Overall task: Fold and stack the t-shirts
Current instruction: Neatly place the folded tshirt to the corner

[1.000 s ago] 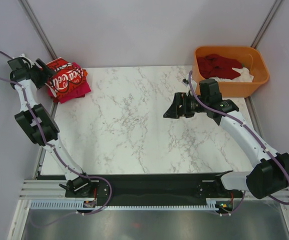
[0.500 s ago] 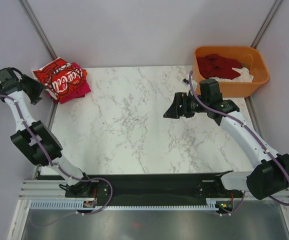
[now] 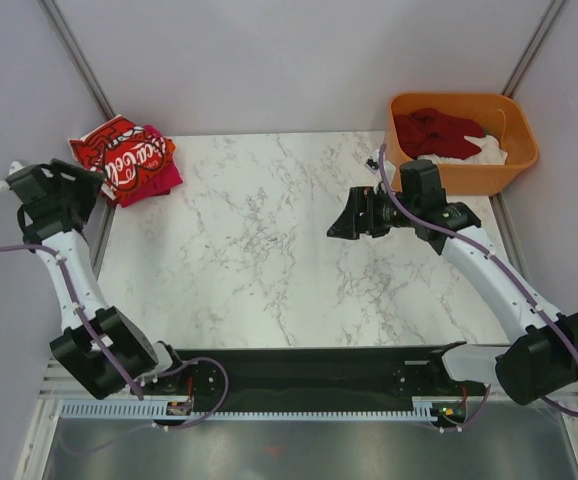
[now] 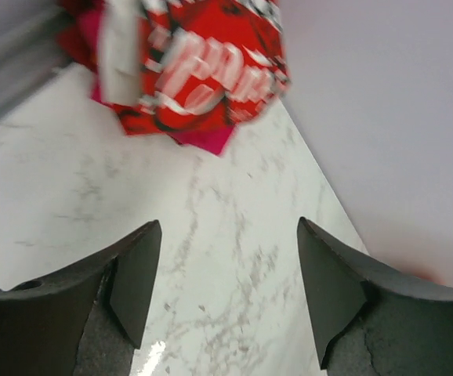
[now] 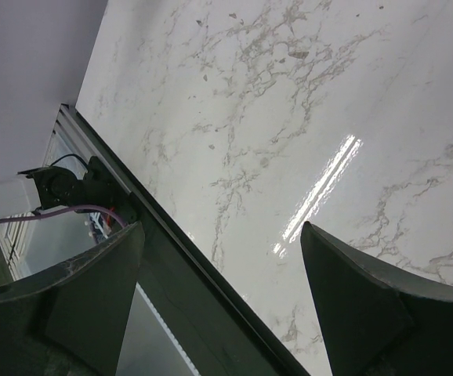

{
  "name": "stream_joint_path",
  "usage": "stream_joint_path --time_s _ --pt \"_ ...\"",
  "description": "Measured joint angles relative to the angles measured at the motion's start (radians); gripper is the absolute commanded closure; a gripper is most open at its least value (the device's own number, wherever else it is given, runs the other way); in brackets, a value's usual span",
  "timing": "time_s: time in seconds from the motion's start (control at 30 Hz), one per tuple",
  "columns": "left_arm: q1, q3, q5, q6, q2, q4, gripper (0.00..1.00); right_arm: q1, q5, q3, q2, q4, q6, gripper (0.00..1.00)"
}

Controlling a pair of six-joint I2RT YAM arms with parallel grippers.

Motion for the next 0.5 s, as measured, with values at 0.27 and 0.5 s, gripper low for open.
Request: stream_joint_path --time_s 0.27,0.5 --pt "-0.328 -0.113 0.194 0.122 -0.166 0.182 0.14 0.000 0.026 -0.038 -0.057 0.007 0.024 0.10" --pt "-0.443 -0.311 0.232 0.254 -0.407 0.254 0.12 0.011 0.043 -0.125 -0.175 0.078 0.121 0.07"
